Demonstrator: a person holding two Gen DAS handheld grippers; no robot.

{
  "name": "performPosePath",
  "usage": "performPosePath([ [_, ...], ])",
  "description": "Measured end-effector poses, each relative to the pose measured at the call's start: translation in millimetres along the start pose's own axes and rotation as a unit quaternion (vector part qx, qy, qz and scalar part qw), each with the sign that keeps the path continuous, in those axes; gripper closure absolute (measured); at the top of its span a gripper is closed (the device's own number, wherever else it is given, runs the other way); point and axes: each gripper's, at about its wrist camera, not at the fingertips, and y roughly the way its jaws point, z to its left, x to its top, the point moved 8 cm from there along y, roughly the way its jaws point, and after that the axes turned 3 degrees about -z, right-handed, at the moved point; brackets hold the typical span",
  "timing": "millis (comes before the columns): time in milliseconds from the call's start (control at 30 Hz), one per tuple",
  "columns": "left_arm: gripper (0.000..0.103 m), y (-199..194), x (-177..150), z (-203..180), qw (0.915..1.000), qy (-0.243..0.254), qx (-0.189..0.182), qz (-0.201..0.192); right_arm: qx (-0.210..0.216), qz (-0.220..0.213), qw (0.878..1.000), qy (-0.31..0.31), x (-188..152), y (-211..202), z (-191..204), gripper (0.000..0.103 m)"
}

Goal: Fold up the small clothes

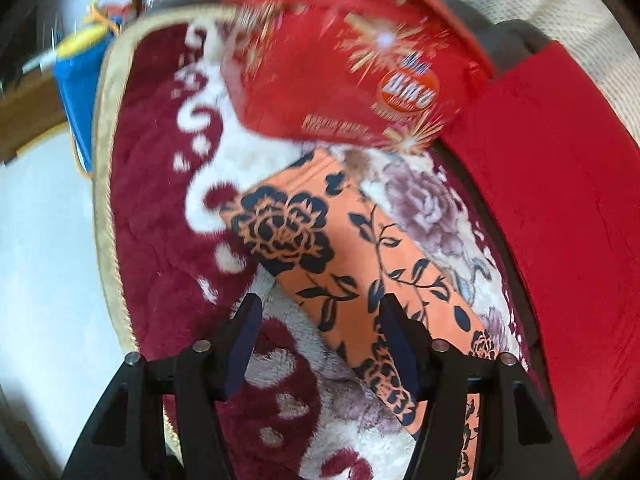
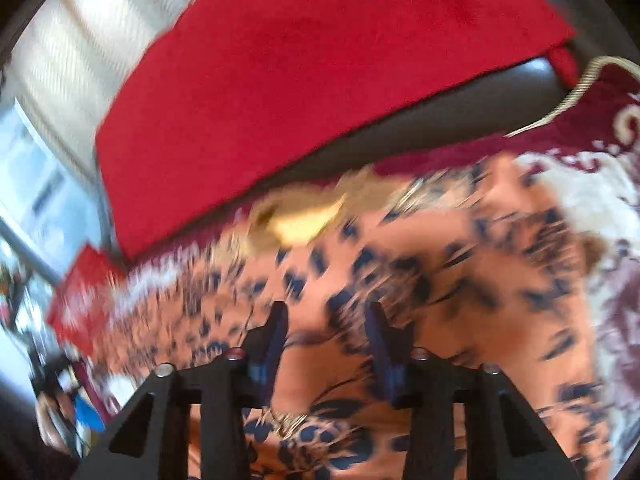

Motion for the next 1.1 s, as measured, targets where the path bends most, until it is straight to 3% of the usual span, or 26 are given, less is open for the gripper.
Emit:
performPosePath([
  [33,0.042,6,-3,0,0.9999,-0.005,-0.006,0.011,-0.005,0.028,1.0,-0.007,-8,13,4,0.062],
  [67,0.048,12,-5,0,0.9996,-0.013,-0.014,0.021,-0.016,0.052,0.998,-0.013,-16,25,4,0.062],
  [100,0.061,18,-7,0,0.9991,-0.019,-0.022,0.03,-0.025,0.056,0.998,-0.02,-19,29,4,0.062],
  [200,0.071,25,-7,-3,0.9982,-0.031,-0.039,0.032,-0.024,0.05,0.998,-0.031,-15,28,8,0.063],
  [267,0.075,24,-3,-6,0.9968,-0.046,-0.061,0.024,-0.005,0.041,0.999,-0.012,-10,21,9,0.063],
  [333,0.075,28,1,-12,0.9952,-0.051,-0.082,0.018,-0.014,0.026,0.999,-0.016,-6,16,5,0.063],
  [467,0.076,35,2,-19,0.9941,-0.054,-0.093,0.01,-0.016,0.006,1.0,-0.024,1,7,3,0.063],
  [567,0.099,28,2,-32,0.9949,-0.03,-0.096,-0.012,-0.018,-0.003,1.0,-0.021,1,3,2,0.063],
  [700,0.099,-4,-11,-91,0.9881,0.058,-0.131,-0.056,-0.019,-0.019,1.0,-0.008,10,-5,-6,0.063],
  [800,0.099,-35,-45,-159,0.9691,0.159,-0.173,-0.076,-0.018,-0.029,0.999,0.007,16,-11,-14,0.063],
  [867,0.099,-53,-81,-206,0.9488,0.225,-0.208,-0.078,-0.021,-0.034,0.999,0.02,19,-14,-22,0.063],
  [967,0.099,-75,-154,-269,0.9123,0.311,-0.262,-0.053,-0.025,-0.038,0.998,0.036,22,-20,-35,0.063],
  [1033,0.099,-86,-217,-307,0.8789,0.375,-0.294,-0.027,-0.027,-0.043,0.998,0.048,24,-23,-43,0.063],
  [1067,0.098,-88,-239,-317,0.8679,0.394,-0.302,-0.016,-0.027,-0.044,0.997,0.053,25,-26,-48,0.063],
  [1100,0.098,-90,-270,-329,0.8517,0.421,-0.311,0.003,-0.029,-0.045,0.997,0.058,26,-28,-52,0.062],
])
